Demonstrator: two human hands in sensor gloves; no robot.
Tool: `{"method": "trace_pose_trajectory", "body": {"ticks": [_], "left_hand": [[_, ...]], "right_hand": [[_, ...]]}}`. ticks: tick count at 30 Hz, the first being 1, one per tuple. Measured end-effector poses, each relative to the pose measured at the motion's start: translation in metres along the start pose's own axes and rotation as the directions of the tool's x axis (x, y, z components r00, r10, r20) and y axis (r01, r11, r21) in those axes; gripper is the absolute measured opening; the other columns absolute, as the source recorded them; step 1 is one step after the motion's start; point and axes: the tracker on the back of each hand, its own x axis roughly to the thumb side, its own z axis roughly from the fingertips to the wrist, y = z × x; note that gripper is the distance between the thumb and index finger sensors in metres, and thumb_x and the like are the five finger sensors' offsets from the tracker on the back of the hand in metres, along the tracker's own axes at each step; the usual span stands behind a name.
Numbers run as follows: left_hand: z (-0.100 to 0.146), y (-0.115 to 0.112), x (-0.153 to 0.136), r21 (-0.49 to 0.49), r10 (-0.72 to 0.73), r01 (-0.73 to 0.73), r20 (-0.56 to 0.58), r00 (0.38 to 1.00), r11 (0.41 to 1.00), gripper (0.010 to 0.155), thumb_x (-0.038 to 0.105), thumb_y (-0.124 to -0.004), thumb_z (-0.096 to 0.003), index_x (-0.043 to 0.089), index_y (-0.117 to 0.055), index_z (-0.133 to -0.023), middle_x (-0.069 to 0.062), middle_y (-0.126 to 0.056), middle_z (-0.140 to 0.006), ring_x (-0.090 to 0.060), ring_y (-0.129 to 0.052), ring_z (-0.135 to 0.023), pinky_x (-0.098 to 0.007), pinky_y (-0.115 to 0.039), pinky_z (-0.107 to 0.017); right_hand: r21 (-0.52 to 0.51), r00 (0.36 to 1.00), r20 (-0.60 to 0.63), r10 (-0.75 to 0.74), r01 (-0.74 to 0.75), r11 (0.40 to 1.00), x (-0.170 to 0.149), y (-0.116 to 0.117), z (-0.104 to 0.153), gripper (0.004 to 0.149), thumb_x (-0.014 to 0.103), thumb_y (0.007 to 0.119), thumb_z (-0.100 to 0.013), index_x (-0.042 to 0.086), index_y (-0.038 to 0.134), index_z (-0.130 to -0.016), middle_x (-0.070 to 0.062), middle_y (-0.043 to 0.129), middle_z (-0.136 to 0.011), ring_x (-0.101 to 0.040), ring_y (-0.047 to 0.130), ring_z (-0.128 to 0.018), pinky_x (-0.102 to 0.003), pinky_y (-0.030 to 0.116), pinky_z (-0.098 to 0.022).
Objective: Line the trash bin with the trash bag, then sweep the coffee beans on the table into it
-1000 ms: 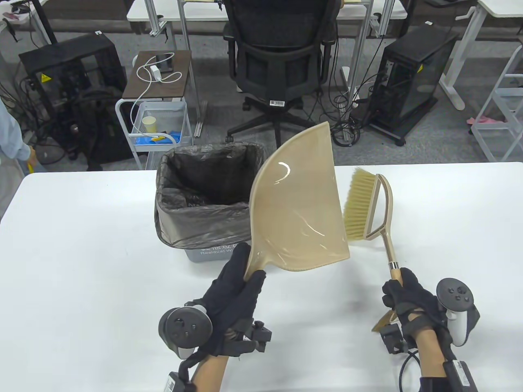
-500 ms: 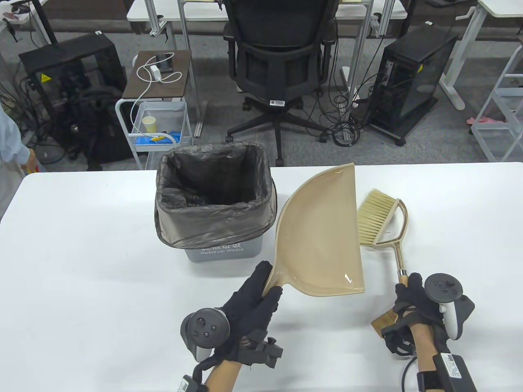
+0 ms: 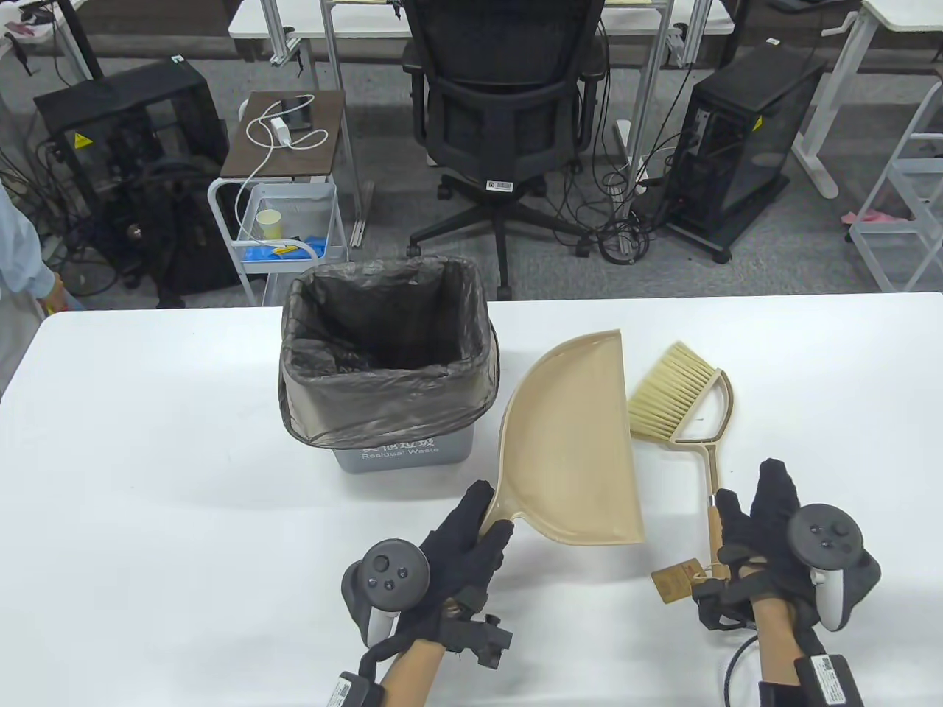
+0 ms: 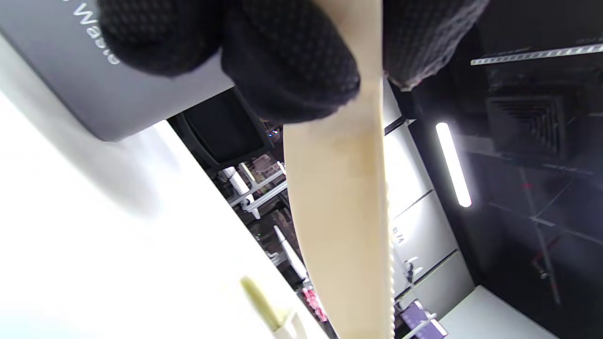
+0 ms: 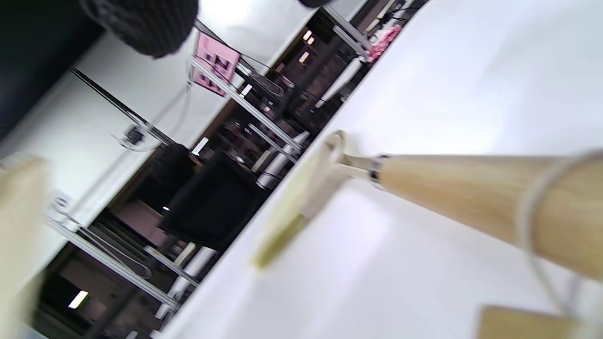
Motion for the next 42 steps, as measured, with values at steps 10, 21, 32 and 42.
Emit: {"method": "trace_pose_trajectory", "body": {"ticks": [10, 21, 32, 42], "left_hand": [[-0.011, -0.015, -0.037, -0.086, -0.048, 0.028, -0.236, 0.971, 0.996, 0.063, 0.042, -0.079, -0.0575, 0.007, -0.063, -0.107, -0.018, -0.086, -0.093, -0.014, -0.103, -0.048, -0.042, -0.086, -0.042], [-0.016, -0.018, -0.051, -0.189, -0.11, 0.041, -0.37, 0.922, 0.981, 0.065, 0.042, -0.076, -0.059, 0.006, -0.057, -0.11, -0.02, -0.081, -0.098, -0.019, -0.101, -0.063, -0.045, -0.082, -0.05], [-0.012, 0.005, -0.029, -0.193, -0.393, 0.355, -0.219, 0.893, 0.915, 0.076, 0.059, -0.071, -0.0581, 0.012, -0.05, -0.114, -0.019, -0.07, -0.109, -0.029, -0.092, -0.083, -0.053, -0.074, -0.061], [0.009, 0.034, 0.027, 0.107, -0.594, 0.593, -0.027, 0.804, 0.798, 0.072, 0.058, -0.073, -0.0572, 0.017, -0.054, -0.113, -0.016, -0.063, -0.115, -0.031, -0.084, -0.092, -0.055, -0.072, -0.064]], "right_hand": [[0.047, 0.989, 0.12, -0.084, 0.079, 0.996, 0.013, 0.001, 0.01, 0.091, 0.062, 0.066, -0.042, 0.021, 0.013, -0.104, -0.015, 0.016, -0.112, -0.048, 0.016, -0.1, -0.062, 0.028, -0.071], [0.064, 0.989, 0.132, -0.071, 0.063, 0.996, 0.014, 0.006, 0.013, 0.09, 0.061, 0.067, -0.042, 0.019, 0.018, -0.104, -0.017, 0.02, -0.111, -0.049, 0.021, -0.099, -0.062, 0.03, -0.07], [0.013, 0.986, 0.168, 0.001, -0.004, 1.0, 0.016, 0.006, 0.015, 0.088, 0.06, 0.068, -0.042, 0.02, 0.021, -0.105, -0.015, 0.016, -0.112, -0.048, 0.012, -0.099, -0.062, 0.02, -0.071], [0.119, 0.909, 0.417, 0.006, -0.061, 0.991, 0.053, 0.018, 0.04, 0.09, 0.06, 0.069, -0.042, 0.023, 0.016, -0.104, -0.015, 0.018, -0.113, -0.047, 0.025, -0.102, -0.064, 0.032, -0.071]]}}
